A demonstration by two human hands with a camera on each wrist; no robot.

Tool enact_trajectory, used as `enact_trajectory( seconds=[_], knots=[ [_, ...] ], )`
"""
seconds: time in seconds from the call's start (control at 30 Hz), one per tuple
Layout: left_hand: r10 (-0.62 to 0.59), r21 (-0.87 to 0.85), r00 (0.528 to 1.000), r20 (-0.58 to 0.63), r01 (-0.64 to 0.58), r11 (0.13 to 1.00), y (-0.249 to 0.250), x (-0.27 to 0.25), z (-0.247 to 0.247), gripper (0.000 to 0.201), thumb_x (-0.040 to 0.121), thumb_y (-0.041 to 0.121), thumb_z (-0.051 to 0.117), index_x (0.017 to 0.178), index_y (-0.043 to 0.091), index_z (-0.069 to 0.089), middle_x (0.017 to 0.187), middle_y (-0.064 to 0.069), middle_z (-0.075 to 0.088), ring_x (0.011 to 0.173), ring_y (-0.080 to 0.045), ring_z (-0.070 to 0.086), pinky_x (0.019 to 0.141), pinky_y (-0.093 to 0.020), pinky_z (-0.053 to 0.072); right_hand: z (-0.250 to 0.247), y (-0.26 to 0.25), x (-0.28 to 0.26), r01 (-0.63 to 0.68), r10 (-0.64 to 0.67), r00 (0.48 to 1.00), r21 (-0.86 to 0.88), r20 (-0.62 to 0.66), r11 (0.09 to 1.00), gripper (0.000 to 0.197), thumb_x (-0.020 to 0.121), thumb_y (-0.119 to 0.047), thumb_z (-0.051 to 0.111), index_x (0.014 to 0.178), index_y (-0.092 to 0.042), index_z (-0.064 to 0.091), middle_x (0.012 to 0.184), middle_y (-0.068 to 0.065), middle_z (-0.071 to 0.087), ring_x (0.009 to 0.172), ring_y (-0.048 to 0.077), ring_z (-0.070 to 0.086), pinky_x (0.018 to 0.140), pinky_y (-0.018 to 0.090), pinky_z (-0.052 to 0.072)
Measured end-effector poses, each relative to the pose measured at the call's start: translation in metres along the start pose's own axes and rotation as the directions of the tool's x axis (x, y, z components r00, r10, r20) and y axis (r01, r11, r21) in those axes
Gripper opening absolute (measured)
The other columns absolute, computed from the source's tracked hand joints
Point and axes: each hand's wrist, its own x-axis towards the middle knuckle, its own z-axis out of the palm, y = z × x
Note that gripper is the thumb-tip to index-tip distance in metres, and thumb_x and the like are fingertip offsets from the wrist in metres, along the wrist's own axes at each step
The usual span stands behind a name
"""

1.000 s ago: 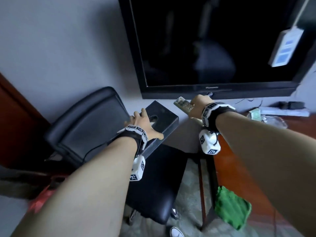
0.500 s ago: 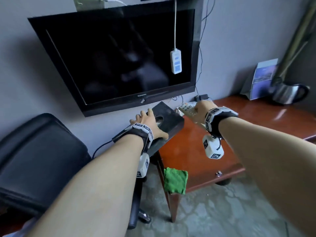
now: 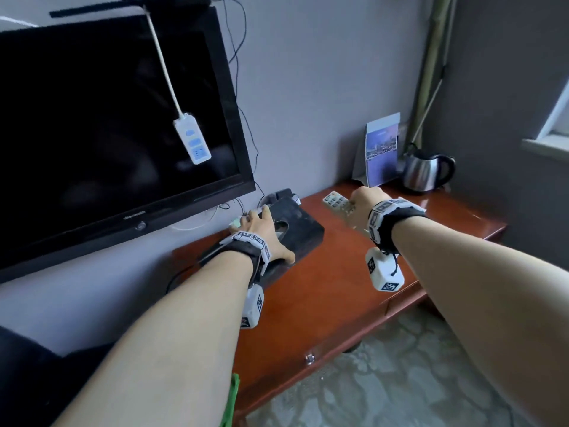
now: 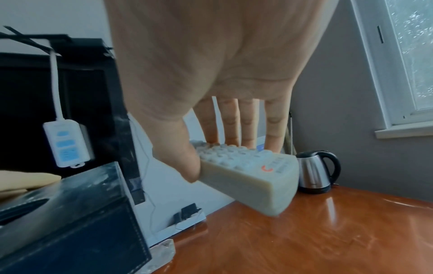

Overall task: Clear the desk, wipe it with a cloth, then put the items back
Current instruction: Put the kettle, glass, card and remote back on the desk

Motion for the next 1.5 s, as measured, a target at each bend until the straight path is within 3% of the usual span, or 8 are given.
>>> enact_trajectory(
  seconds=[0.2,0.33,0.6,0.77,1.07,1.27,1.4,1.5],
  knots=[
    [-0.021,0.005,0.999,0.043,0.020,1.000,0.074,0.068,0.019,0.147,0.036,0.070,0.077,0.155,0.023,0.004,0.156,-0.014,0.023,0.140,-0.039,0.029,0.107,-0.062,0.032,0.002,0.078,0.080,-0.013,0.012,0.999,0.029,0.030,0.999,0.033,0.078,-0.040,0.069,0.099,-0.015,0.066,0.090,0.009,0.064,0.075,0.031,0.059,0.067,0.029,0.046],
    [-0.023,-0.010,0.991,0.131,0.025,1.000,0.108,0.105,0.036,0.146,0.043,0.066,0.082,0.155,0.020,0.001,0.157,-0.014,0.019,0.145,-0.040,0.021,0.109,-0.062,0.030,0.018,0.110,0.121,-0.037,0.033,0.994,0.036,0.100,0.999,0.033,0.077,-0.044,0.067,0.091,-0.014,0.062,0.087,0.010,0.064,0.070,0.032,0.058,0.065,0.029,0.045],
    [0.010,0.028,0.971,0.239,-0.017,0.999,0.142,0.189,0.089,0.146,0.047,0.068,0.083,0.156,0.019,0.000,0.155,-0.013,0.024,0.141,-0.036,0.029,0.109,-0.055,0.031,0.061,0.144,0.202,-0.101,0.096,0.971,0.011,0.220,0.995,0.032,0.075,-0.040,0.074,0.091,-0.016,0.061,0.087,0.009,0.064,0.068,0.031,0.058,0.063,0.027,0.044],
    [0.019,0.046,0.956,0.293,-0.034,0.998,0.146,0.228,0.132,0.145,0.046,0.071,0.082,0.156,0.021,0.000,0.156,-0.012,0.024,0.140,-0.033,0.030,0.109,-0.053,0.030,0.102,0.149,0.239,-0.137,0.127,0.950,0.015,0.284,0.990,0.030,0.080,-0.038,0.069,0.098,-0.015,0.061,0.092,0.010,0.066,0.073,0.030,0.062,0.062,0.029,0.046],
    [0.046,0.062,0.948,0.315,-0.069,0.996,0.149,0.258,0.173,0.142,0.048,0.070,0.081,0.155,0.021,0.000,0.154,-0.014,0.025,0.138,-0.033,0.031,0.108,-0.054,0.029,0.156,0.140,0.260,-0.141,0.123,0.919,0.021,0.375,0.990,0.040,0.080,-0.037,0.068,0.107,-0.012,0.054,0.096,0.010,0.064,0.078,0.029,0.061,0.063,0.033,0.049],
    [0.001,0.016,0.946,0.324,-0.007,1.000,0.149,0.261,0.188,0.146,0.047,0.070,0.081,0.155,0.019,-0.002,0.154,-0.014,0.023,0.138,-0.034,0.030,0.107,-0.053,0.031,0.165,0.144,0.264,-0.093,0.074,0.911,0.028,0.406,0.995,0.051,0.075,-0.030,0.074,0.119,-0.013,0.053,0.110,0.011,0.063,0.095,0.030,0.061,0.076,0.039,0.055],
    [-0.014,0.005,0.949,0.314,0.013,1.000,0.149,0.258,0.194,0.145,0.049,0.068,0.082,0.155,0.018,-0.003,0.154,-0.014,0.022,0.139,-0.034,0.029,0.108,-0.053,0.031,0.165,0.152,0.265,-0.053,0.030,0.904,0.042,0.427,0.998,0.055,0.074,-0.026,0.077,0.123,-0.015,0.053,0.111,0.009,0.063,0.096,0.027,0.060,0.072,0.034,0.050],
    [-0.015,0.000,0.954,0.298,0.016,1.000,0.149,0.254,0.200,0.144,0.048,0.067,0.082,0.155,0.019,-0.002,0.154,-0.014,0.023,0.139,-0.034,0.030,0.108,-0.053,0.031,0.164,0.155,0.262,-0.042,0.013,0.906,0.060,0.422,0.997,0.053,0.076,-0.026,0.075,0.124,-0.018,0.054,0.105,0.005,0.062,0.087,0.023,0.055,0.064,0.030,0.043]
  ],
)
